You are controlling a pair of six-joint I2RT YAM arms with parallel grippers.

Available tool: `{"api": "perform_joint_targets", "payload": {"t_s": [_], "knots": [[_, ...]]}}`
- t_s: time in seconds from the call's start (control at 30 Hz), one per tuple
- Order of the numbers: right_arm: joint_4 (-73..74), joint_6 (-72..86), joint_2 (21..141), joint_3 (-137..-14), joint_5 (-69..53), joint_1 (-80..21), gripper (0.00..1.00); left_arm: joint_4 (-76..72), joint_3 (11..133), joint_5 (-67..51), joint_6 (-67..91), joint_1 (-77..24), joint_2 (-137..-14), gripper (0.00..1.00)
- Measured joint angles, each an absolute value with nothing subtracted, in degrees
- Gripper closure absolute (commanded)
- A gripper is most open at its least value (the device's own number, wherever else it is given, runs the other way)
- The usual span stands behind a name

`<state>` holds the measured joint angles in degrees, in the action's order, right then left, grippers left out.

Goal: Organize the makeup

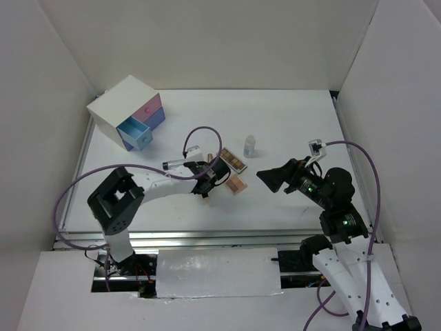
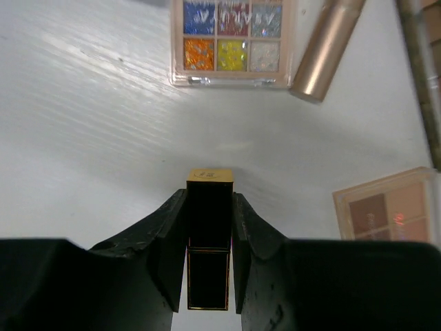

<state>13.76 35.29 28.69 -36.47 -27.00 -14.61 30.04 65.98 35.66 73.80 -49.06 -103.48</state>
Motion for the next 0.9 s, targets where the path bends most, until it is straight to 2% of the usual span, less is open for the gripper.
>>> {"api": "perform_joint_targets", "payload": {"t_s": [0.23, 0.4, 0.47, 0.57, 0.9], "knots": [[13.3, 35.68, 29.45, -36.47, -27.29, -14.61, 0.0, 35.38, 67.99, 45.04, 70.76, -46.92, -84.03, 1.0], [13.19, 36.12, 29.91, -36.47, -27.53, -14.61, 0.0, 31.57, 72.12, 45.3, 62.24, -27.62, -75.55, 1.0], [13.13, 36.12, 29.91, -36.47, -27.53, -14.61, 0.0, 31.44, 75.0, 45.12, 59.09, -20.16, -75.94, 1.0], [12.95, 36.18, 30.2, -36.47, -27.57, -14.61, 0.0, 32.03, 81.36, 44.25, 55.44, -14.66, -80.12, 1.0], [12.91, 36.34, 31.09, -36.47, -27.66, -14.61, 0.0, 32.62, 87.02, 39.53, 51.72, -8.01, -94.04, 0.99]]}}
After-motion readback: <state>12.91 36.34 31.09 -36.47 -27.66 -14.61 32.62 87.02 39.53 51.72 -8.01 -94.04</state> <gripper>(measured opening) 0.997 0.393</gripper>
